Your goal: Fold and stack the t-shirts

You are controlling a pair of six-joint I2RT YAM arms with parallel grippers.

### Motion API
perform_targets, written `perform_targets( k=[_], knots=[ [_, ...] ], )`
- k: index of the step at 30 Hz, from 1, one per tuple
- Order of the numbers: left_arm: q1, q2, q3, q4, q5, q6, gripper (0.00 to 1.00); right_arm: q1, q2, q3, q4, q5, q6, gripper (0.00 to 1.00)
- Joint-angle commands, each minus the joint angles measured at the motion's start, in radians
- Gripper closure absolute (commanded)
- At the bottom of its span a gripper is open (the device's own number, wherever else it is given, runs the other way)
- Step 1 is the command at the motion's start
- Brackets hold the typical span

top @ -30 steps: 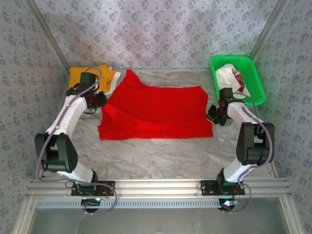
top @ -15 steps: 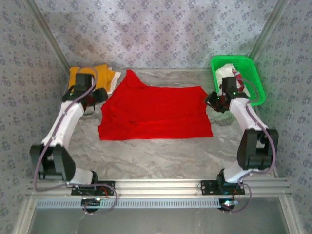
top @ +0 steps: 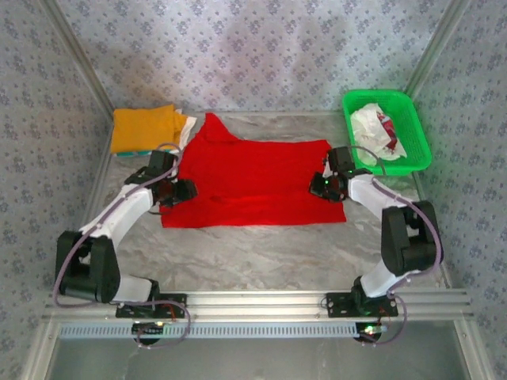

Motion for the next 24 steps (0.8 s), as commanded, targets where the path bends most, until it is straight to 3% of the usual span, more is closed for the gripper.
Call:
perform_targets(
  k=[1, 7, 17, 20, 24],
  knots=[
    [0.000, 0.078, 0.013, 0.060, -0.019, -0.028, 0.43, 0.026, 0.064, 0.011, 0.055, -0.002, -0.008, 1.00],
    [-0.008, 0.180, 0.067, 0.107, -0.058, -0.023, 0.46, 0.032, 0.124, 0.026, 0.066, -0.013, -0.018, 1.00],
    [-0.022, 0.276, 0.170, 0.114, -0.112, 0.001, 0.90, 0.033, 0.090, -0.003, 0.069, -0.031, -0.006, 1.00],
    [-0.029, 0.300, 0.209, 0.102, -0.122, 0.014, 0.99, 0.031, 0.076, -0.011, 0.069, -0.036, -0.005, 1.00],
    [-0.033, 0.324, 0.257, 0.061, -0.124, 0.020, 1.00, 0.028, 0.055, -0.012, 0.054, -0.033, -0.008, 1.00]
  ],
)
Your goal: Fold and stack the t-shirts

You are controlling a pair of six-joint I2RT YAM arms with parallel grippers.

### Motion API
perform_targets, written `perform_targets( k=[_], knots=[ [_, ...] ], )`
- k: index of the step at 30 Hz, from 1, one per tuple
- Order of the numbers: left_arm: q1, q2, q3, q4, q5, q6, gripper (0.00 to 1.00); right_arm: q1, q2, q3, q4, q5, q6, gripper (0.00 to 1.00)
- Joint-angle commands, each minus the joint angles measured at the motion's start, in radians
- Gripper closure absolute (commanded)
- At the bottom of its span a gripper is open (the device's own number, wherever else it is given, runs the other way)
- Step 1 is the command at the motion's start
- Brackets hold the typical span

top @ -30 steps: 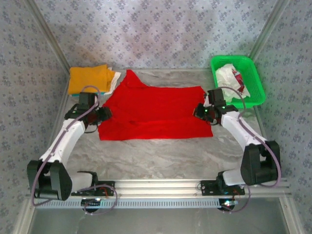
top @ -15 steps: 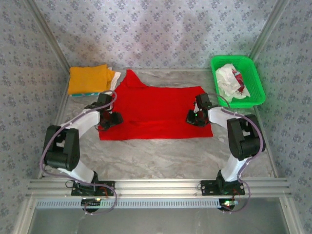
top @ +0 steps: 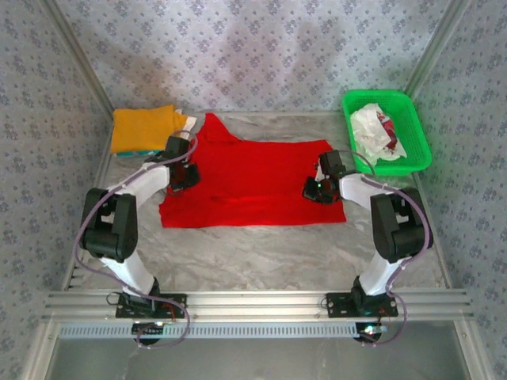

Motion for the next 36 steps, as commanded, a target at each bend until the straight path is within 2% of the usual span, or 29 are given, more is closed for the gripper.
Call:
perform_targets(
  k=[1, 2, 3, 4, 6, 8, 9, 15, 17, 19, 22, 24, 28, 30, 32, 36],
  knots=[
    [-0.010, 0.004, 0.042, -0.063, -0.036, 0.018, 1.00, -0.003, -0.041, -0.010, -0.023, -0.008, -0.007, 1.00],
    [-0.011, -0.013, 0.023, -0.067, -0.047, 0.011, 0.92, -0.004, -0.046, -0.011, -0.027, -0.007, -0.008, 1.00],
    [-0.010, -0.039, -0.005, -0.063, -0.054, 0.002, 0.78, -0.005, -0.053, -0.011, -0.033, -0.003, -0.011, 1.00],
    [-0.009, -0.066, -0.037, -0.049, -0.058, -0.003, 0.72, -0.006, -0.058, -0.012, -0.037, -0.001, -0.014, 1.00],
    [-0.009, -0.098, -0.073, -0.042, -0.065, -0.016, 0.61, -0.008, -0.062, -0.013, -0.036, -0.002, -0.015, 1.00],
    [-0.011, -0.112, -0.085, -0.049, -0.072, -0.025, 0.56, -0.007, -0.058, -0.010, -0.033, -0.006, -0.016, 1.00],
    [-0.011, -0.116, -0.092, -0.038, -0.072, -0.028, 0.50, -0.007, -0.054, -0.009, -0.032, -0.010, -0.016, 1.00],
    [-0.005, -0.038, -0.089, 0.009, -0.051, -0.024, 0.47, -0.009, -0.028, -0.014, -0.018, -0.013, -0.016, 1.00],
    [-0.006, -0.017, -0.085, 0.024, -0.042, -0.022, 0.49, -0.009, -0.027, -0.019, -0.013, -0.014, -0.014, 1.00],
    [-0.009, -0.003, -0.078, 0.037, -0.044, -0.018, 0.56, -0.009, -0.024, -0.020, -0.009, -0.014, -0.013, 1.00],
    [-0.011, 0.015, -0.066, 0.047, -0.041, -0.017, 0.59, -0.008, -0.025, -0.023, -0.007, -0.019, -0.013, 1.00],
    [-0.012, 0.023, -0.058, 0.044, -0.041, -0.016, 0.67, -0.010, -0.031, -0.028, 0.000, -0.020, -0.010, 1.00],
    [-0.015, 0.019, -0.051, 0.043, -0.042, -0.015, 0.87, -0.010, -0.034, -0.023, -0.007, -0.020, -0.013, 1.00],
    [-0.018, 0.019, -0.044, 0.040, -0.042, -0.016, 0.91, -0.011, -0.035, -0.021, -0.006, -0.022, -0.014, 1.00],
    [-0.021, 0.019, -0.034, 0.034, -0.043, -0.015, 0.99, -0.010, -0.036, -0.020, -0.007, -0.023, -0.013, 1.00],
    [-0.025, 0.026, -0.007, 0.027, -0.047, -0.010, 1.00, -0.010, -0.038, -0.022, -0.009, -0.021, -0.012, 1.00]
  ],
)
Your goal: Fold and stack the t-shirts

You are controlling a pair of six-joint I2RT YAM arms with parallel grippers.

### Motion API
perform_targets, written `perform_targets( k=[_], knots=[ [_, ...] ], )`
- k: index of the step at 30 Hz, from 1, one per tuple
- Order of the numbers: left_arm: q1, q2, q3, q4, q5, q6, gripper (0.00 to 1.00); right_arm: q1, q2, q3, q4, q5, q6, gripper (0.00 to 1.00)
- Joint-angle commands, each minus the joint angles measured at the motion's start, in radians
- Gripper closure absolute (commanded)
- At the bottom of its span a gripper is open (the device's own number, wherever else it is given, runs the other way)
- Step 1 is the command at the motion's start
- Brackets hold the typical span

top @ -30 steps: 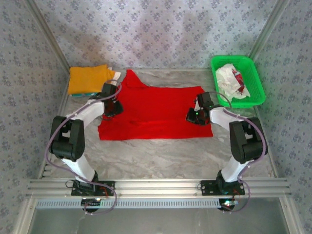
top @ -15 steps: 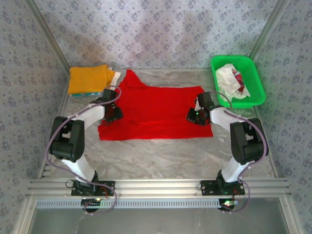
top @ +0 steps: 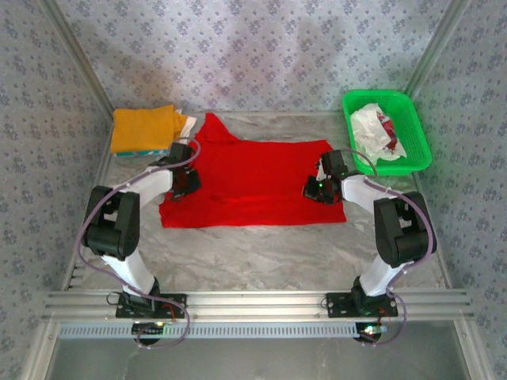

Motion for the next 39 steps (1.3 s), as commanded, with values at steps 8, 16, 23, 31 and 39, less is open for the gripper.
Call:
perform_targets(
  k=[8, 16, 23, 31, 39],
  knots=[
    [-0.021, 0.092, 0.183, -0.042, 0.005, 0.030, 1.00, -0.005, -0.003, -0.007, -0.013, -0.015, -0.011, 1.00],
    [-0.039, 0.152, 0.287, -0.073, 0.006, 0.048, 1.00, -0.005, -0.008, -0.001, -0.028, -0.009, -0.012, 1.00],
    [-0.044, 0.147, 0.294, -0.088, 0.007, 0.058, 0.76, -0.005, 0.006, 0.008, -0.025, -0.024, -0.008, 1.00],
    [-0.032, -0.087, 0.070, -0.061, -0.049, 0.057, 0.65, -0.006, 0.012, 0.021, -0.027, -0.024, -0.016, 1.00],
    [0.011, -0.179, -0.082, -0.061, -0.026, 0.098, 0.48, 0.003, 0.038, 0.034, -0.018, -0.042, -0.008, 1.00]
  ],
)
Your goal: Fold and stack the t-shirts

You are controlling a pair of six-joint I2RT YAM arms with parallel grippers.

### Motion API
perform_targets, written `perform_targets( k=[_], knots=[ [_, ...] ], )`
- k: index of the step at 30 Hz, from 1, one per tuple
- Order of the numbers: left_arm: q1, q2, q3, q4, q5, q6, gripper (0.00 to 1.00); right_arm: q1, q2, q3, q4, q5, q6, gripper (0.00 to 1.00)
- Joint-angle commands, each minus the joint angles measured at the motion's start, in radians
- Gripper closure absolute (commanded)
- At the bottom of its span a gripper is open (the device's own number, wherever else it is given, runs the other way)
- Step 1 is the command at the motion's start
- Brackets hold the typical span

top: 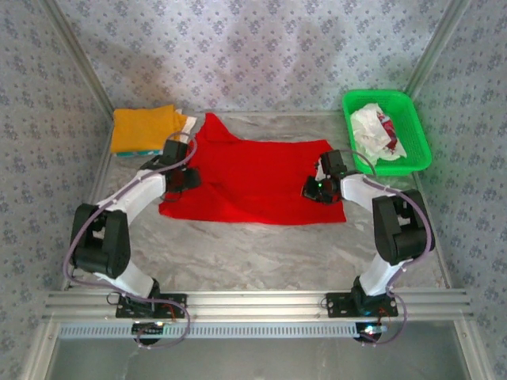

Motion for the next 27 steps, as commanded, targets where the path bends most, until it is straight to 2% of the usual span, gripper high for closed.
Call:
perform_targets(
  k=[1, 4, 10, 11, 13, 14, 15, 16, 18, 20, 27],
  knots=[
    [0.026, -0.004, -0.048, 0.006, 0.018, 0.041, 0.47, 0.004, 0.015, 0.022, -0.012, -0.019, -0.008, 1.00],
    [0.042, 0.034, -0.061, 0.042, 0.038, 0.079, 0.43, 0.004, 0.019, 0.023, -0.013, -0.021, -0.007, 1.00],
    [0.055, 0.129, -0.018, 0.071, 0.044, 0.121, 0.44, 0.005, 0.006, 0.008, -0.017, -0.011, -0.008, 1.00],
    [0.058, 0.140, -0.014, 0.073, 0.049, 0.123, 0.46, 0.004, 0.004, 0.005, -0.019, -0.010, -0.009, 1.00],
    [0.059, 0.155, -0.012, 0.083, 0.046, 0.124, 0.57, 0.003, -0.002, 0.002, -0.022, -0.007, -0.010, 1.00],
    [0.061, 0.157, -0.012, 0.080, 0.041, 0.122, 0.66, 0.003, -0.006, 0.000, -0.022, -0.004, -0.009, 1.00],
    [0.061, 0.155, -0.009, 0.069, 0.033, 0.117, 0.79, 0.002, -0.008, -0.001, -0.026, -0.003, -0.009, 1.00],
    [0.060, 0.145, -0.012, 0.064, 0.024, 0.112, 0.86, 0.003, -0.009, -0.001, -0.028, -0.001, -0.010, 1.00],
    [0.059, 0.113, -0.026, 0.056, 0.009, 0.099, 0.90, 0.000, -0.011, -0.002, -0.034, 0.003, -0.013, 1.00],
    [0.061, 0.077, -0.036, 0.028, -0.011, 0.081, 0.99, -0.001, -0.010, -0.002, -0.036, 0.007, -0.013, 1.00],
    [0.075, -0.059, -0.105, -0.056, -0.049, 0.031, 1.00, -0.011, 0.007, -0.006, -0.043, 0.043, 0.010, 1.00]
  ],
)
